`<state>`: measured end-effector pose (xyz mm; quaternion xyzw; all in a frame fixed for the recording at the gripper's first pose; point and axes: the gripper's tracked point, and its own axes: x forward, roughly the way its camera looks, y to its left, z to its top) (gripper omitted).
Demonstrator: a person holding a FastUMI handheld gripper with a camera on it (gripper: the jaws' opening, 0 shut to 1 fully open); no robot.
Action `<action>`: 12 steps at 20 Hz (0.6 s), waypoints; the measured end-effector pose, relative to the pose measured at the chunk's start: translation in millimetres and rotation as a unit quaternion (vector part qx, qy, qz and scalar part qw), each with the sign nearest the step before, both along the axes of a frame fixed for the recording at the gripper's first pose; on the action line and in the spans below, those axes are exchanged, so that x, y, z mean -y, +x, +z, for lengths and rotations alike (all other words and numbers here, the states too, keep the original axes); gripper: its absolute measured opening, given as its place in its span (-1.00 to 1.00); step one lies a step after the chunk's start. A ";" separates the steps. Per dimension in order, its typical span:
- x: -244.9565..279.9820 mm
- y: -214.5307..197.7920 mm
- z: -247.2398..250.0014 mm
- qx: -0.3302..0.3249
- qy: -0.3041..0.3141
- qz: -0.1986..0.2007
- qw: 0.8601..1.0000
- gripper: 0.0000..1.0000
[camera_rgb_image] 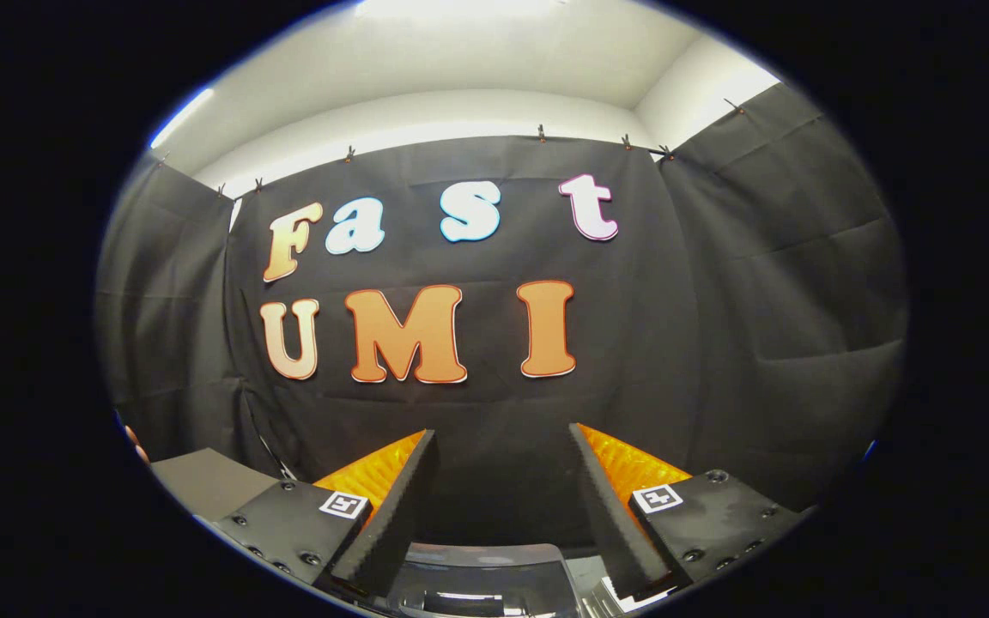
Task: Put the clothes into the washing machine and then close the washing machine lid.
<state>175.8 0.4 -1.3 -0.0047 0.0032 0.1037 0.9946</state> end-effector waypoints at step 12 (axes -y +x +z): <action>19.6 2.4 -5.9 -0.001 0.021 -0.012 1.000 0.93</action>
